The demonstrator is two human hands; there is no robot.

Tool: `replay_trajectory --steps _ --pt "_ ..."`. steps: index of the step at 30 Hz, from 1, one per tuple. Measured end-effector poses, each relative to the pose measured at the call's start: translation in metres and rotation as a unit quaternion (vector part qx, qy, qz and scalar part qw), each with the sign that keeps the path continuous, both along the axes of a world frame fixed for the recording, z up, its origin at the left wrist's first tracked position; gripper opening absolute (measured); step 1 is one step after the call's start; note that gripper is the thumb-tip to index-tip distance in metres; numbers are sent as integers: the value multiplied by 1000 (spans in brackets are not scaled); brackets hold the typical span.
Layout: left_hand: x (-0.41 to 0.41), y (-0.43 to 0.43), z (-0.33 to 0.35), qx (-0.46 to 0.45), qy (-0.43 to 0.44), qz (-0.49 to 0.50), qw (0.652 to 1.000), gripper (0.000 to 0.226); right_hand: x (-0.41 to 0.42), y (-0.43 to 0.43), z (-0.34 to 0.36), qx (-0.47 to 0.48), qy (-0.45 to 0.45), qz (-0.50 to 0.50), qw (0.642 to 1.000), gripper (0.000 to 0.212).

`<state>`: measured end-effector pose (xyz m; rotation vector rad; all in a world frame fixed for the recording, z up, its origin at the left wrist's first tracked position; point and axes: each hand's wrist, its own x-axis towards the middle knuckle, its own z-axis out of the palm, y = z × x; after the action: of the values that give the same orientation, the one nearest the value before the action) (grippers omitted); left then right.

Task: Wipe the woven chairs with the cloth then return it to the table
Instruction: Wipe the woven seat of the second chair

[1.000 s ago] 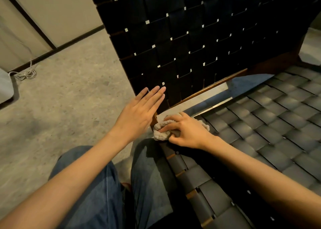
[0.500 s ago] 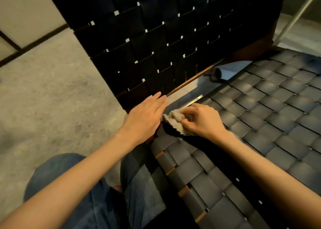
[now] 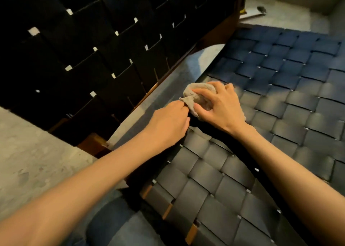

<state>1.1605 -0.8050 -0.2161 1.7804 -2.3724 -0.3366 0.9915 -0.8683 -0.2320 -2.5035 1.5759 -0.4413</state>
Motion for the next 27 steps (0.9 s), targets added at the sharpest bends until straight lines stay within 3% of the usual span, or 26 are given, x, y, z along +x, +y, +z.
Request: replay_trajectory --steps 4,8,17,22,27 --pt "10 -3 -7 8 38 -6 999 23 5 2 -3 -11 -22 -18 1000 42" --pt "19 4 -2 88 74 -32 993 36 10 9 2 18 -11 -57 998 36" --pt "23 31 66 298 125 4 946 42 8 101 63 217 -63 -125 966 38" --pt "16 59 139 368 95 -5 925 48 -13 159 124 372 -72 -196 905 43" --pt "-6 81 224 390 115 -29 913 58 -39 189 224 432 -223 -280 828 50"
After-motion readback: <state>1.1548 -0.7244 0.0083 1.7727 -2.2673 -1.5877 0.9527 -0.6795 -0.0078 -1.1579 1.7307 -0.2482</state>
